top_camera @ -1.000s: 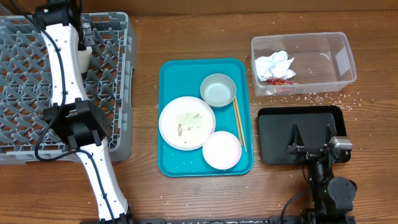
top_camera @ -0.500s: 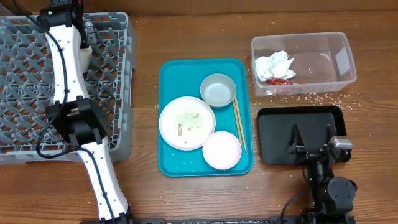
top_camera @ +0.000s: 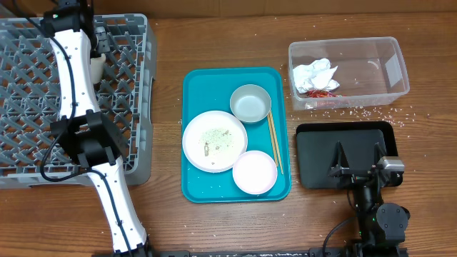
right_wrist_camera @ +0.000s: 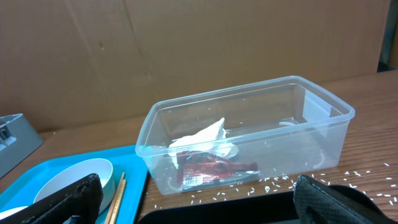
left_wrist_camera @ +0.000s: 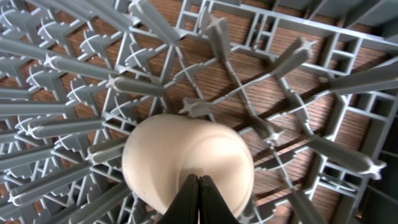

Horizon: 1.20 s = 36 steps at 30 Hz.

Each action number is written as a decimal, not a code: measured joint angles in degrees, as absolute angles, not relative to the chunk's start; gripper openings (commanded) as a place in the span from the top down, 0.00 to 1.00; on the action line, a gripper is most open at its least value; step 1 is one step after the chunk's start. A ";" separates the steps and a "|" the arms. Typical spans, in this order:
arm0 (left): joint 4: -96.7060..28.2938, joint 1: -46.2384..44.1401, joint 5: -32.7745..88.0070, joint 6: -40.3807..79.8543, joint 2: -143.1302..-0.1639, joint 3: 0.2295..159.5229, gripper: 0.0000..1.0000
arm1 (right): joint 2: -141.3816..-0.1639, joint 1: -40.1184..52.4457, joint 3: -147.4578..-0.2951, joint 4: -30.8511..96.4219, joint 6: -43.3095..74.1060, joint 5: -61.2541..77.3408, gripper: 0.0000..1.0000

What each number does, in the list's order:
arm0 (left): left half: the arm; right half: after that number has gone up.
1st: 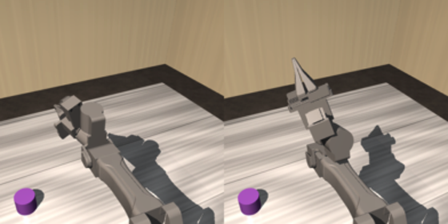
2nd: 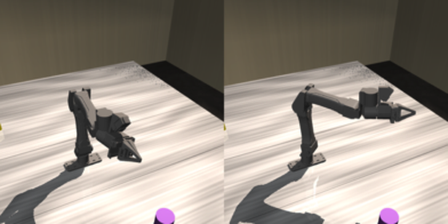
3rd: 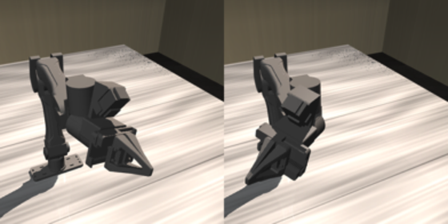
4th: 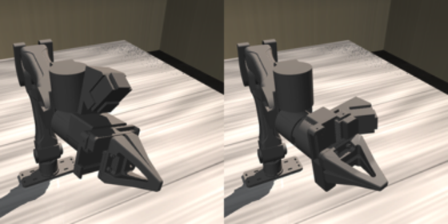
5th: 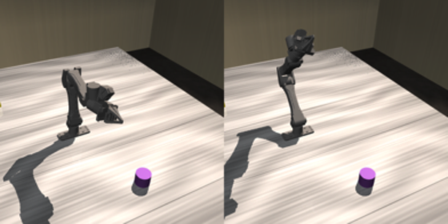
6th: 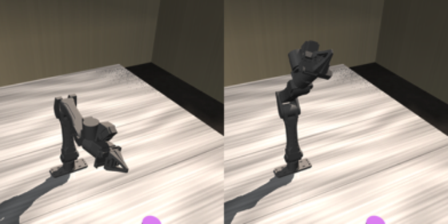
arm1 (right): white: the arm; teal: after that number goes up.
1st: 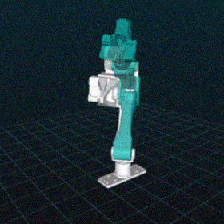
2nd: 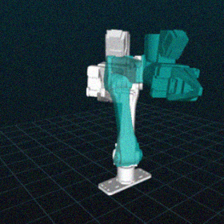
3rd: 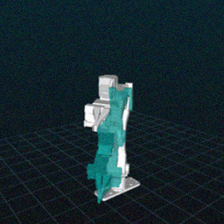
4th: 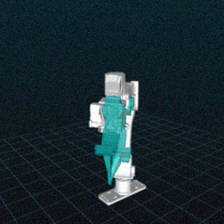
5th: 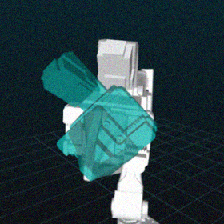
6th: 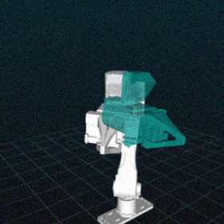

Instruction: Sort waste into correct bins and load items into the dishwasher

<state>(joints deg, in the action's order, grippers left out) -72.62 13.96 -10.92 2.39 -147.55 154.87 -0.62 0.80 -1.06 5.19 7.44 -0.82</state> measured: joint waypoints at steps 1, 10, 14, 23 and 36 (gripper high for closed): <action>-72.62 14.24 -10.68 2.39 -147.57 154.87 0.96 | -0.62 0.80 -1.06 5.15 7.42 -0.80 0.00; -73.23 14.90 -10.28 5.21 -147.44 154.89 0.96 | -0.62 0.80 -1.06 5.15 7.40 -0.82 0.00; -75.66 15.84 -10.26 7.46 -146.76 154.89 0.96 | -0.62 0.80 -1.06 5.19 7.42 -0.82 0.00; -78.91 22.70 -12.32 12.25 -146.15 154.93 0.96 | -0.62 0.80 -1.06 5.15 7.44 -0.82 0.00; -81.67 21.02 2.33 13.54 -134.28 161.12 0.87 | -0.62 0.80 -1.06 5.17 7.42 -0.82 0.00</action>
